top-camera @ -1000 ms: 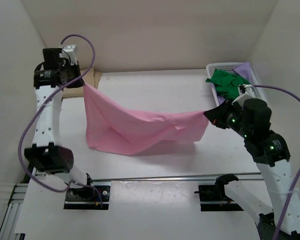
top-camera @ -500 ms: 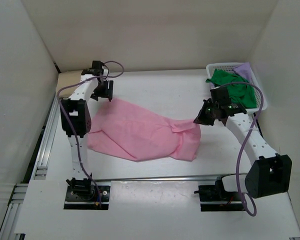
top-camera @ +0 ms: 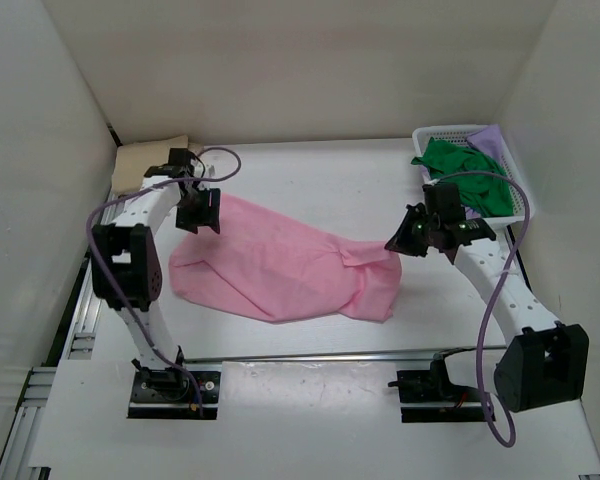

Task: Fold and stack the t-shirts
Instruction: Flatten out the tshirt

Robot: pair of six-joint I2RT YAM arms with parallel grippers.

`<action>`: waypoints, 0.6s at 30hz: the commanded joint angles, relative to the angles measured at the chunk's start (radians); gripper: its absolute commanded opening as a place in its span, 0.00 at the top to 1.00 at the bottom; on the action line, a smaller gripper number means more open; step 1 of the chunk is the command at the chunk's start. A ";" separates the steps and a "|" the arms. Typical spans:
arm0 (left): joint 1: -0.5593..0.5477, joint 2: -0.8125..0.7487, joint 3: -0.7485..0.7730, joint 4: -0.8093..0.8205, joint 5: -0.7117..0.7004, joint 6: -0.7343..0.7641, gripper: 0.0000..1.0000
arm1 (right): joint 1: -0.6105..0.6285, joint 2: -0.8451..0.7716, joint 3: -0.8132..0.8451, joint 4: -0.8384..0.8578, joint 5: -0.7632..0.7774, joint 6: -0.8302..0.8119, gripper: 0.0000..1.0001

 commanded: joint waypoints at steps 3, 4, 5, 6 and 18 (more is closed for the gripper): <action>0.019 0.120 0.029 -0.013 0.078 0.000 0.28 | -0.002 -0.062 -0.041 0.029 -0.008 -0.003 1.00; 0.019 0.152 0.038 -0.013 0.078 0.000 0.28 | -0.002 -0.076 -0.041 0.029 -0.008 -0.003 1.00; 0.019 0.168 0.050 -0.013 0.078 0.000 0.28 | -0.002 -0.090 -0.053 0.029 0.001 -0.003 1.00; 0.019 0.184 0.050 -0.013 0.078 0.000 0.30 | -0.002 -0.090 -0.066 0.029 0.001 0.006 1.00; 0.019 0.191 0.072 -0.072 0.172 0.000 0.90 | -0.002 -0.145 -0.087 0.018 0.030 0.006 1.00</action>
